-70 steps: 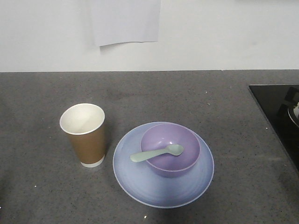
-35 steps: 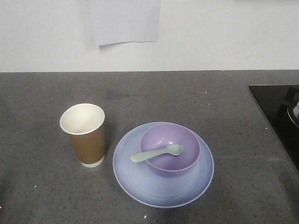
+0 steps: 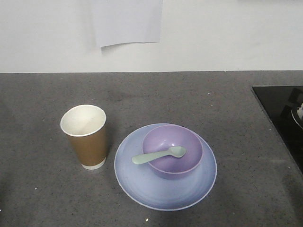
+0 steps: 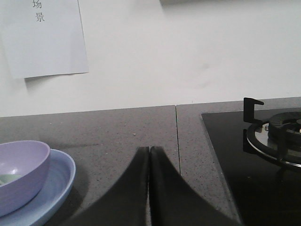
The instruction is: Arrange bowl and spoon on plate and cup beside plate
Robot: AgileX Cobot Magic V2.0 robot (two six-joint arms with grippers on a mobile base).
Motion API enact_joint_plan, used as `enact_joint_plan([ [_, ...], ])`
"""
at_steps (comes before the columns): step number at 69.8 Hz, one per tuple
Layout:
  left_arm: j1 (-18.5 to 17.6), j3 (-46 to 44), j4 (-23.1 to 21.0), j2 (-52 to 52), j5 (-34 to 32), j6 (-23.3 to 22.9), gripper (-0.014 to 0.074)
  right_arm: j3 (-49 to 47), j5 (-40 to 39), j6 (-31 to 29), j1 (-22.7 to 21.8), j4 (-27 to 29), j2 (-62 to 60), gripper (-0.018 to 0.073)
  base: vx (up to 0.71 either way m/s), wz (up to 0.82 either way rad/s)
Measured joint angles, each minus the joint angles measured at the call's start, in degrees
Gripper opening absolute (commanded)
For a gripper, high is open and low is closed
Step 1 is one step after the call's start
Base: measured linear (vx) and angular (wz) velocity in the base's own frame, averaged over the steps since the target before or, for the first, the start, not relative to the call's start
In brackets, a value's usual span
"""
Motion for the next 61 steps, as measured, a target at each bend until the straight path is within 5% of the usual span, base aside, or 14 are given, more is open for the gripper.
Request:
enact_joint_plan([
  [61, 0.0, 0.0, 0.0, 0.0, 0.0, 0.0, -0.0008, 0.0, -0.12, 0.0, 0.0, -0.49, 0.0, -0.001, 0.0, 0.0],
])
